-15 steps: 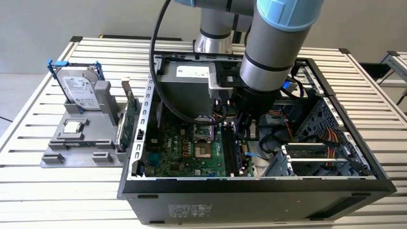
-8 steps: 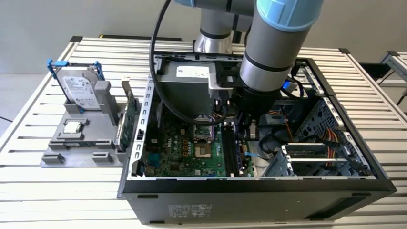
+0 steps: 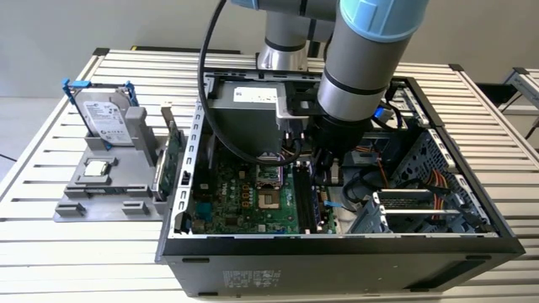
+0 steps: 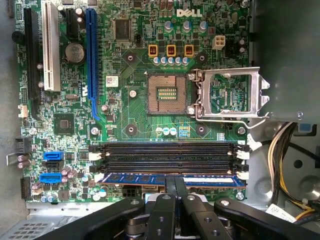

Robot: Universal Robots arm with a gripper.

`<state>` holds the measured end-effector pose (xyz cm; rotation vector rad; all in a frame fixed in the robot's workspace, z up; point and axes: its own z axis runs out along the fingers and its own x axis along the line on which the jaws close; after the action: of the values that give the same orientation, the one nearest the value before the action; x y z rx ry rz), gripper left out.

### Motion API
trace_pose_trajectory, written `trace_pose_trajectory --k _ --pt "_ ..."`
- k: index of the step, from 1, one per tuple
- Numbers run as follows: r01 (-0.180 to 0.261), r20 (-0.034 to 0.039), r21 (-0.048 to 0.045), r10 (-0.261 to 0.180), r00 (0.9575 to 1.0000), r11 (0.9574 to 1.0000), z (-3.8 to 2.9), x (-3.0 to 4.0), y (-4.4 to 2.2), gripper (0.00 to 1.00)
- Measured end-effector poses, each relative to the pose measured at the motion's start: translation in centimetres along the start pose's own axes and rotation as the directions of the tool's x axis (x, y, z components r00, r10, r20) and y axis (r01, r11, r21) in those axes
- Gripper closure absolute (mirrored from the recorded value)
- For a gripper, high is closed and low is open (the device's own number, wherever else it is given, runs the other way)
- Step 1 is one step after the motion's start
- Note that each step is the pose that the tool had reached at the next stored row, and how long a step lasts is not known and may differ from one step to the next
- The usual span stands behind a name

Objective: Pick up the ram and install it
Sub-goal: 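Press down the ram until it locks into place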

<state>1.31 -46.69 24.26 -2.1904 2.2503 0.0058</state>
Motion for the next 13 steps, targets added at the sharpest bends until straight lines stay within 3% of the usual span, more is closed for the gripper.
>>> trace_pose_trajectory --k 3,8,13 --pt "0.0 0.0003 0.0002 0.0 1.0 1.0 0.05 0.0 0.08 1.0" --pt "0.0 0.0002 0.0012 0.0 1.0 1.0 0.83 -0.03 0.62 1.0" --pt "0.0 -0.0002 0.0012 0.0 1.0 1.0 1.0 -0.05 0.95 1.0"
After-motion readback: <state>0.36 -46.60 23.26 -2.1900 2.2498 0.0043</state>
